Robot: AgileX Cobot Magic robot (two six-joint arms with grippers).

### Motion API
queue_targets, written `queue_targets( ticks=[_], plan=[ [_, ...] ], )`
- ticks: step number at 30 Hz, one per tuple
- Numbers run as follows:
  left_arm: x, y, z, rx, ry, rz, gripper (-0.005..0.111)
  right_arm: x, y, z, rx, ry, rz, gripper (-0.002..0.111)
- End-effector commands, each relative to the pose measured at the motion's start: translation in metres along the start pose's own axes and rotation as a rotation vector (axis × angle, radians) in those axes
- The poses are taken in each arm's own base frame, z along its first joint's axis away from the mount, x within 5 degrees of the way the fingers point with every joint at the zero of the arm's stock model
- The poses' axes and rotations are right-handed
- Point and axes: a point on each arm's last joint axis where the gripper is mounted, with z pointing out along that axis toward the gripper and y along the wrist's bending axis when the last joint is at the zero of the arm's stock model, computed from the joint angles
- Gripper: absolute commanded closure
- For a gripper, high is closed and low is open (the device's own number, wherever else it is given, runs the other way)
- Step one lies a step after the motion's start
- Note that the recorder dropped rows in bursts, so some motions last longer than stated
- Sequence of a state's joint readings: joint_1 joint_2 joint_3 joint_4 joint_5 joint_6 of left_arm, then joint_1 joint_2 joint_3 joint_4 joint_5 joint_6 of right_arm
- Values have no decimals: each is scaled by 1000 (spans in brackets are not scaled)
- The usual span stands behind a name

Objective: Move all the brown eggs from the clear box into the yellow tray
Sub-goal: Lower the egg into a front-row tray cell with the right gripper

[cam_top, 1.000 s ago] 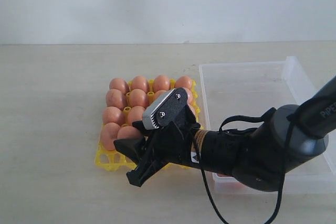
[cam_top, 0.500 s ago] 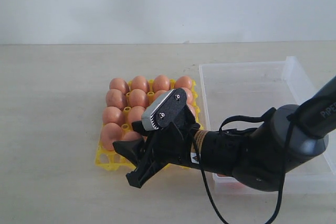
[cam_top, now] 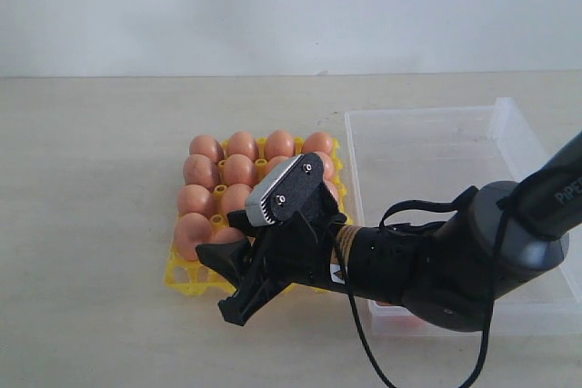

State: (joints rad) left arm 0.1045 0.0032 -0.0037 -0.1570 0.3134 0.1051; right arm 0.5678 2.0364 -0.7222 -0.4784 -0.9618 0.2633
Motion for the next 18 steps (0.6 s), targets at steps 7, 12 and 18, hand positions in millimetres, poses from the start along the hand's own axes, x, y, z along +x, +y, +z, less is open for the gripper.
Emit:
queue_targets(
  ticks=[7, 12, 18],
  plan=[
    [1, 0, 0, -1, 1, 3, 103, -1, -2, 0, 20, -11, 15, 62],
    [1, 0, 0, -1, 1, 3, 103, -1, -2, 0, 20, -9, 13, 62],
    [1, 0, 0, -1, 1, 3, 103, -1, -2, -1, 22, 3, 11, 62]
  ],
)
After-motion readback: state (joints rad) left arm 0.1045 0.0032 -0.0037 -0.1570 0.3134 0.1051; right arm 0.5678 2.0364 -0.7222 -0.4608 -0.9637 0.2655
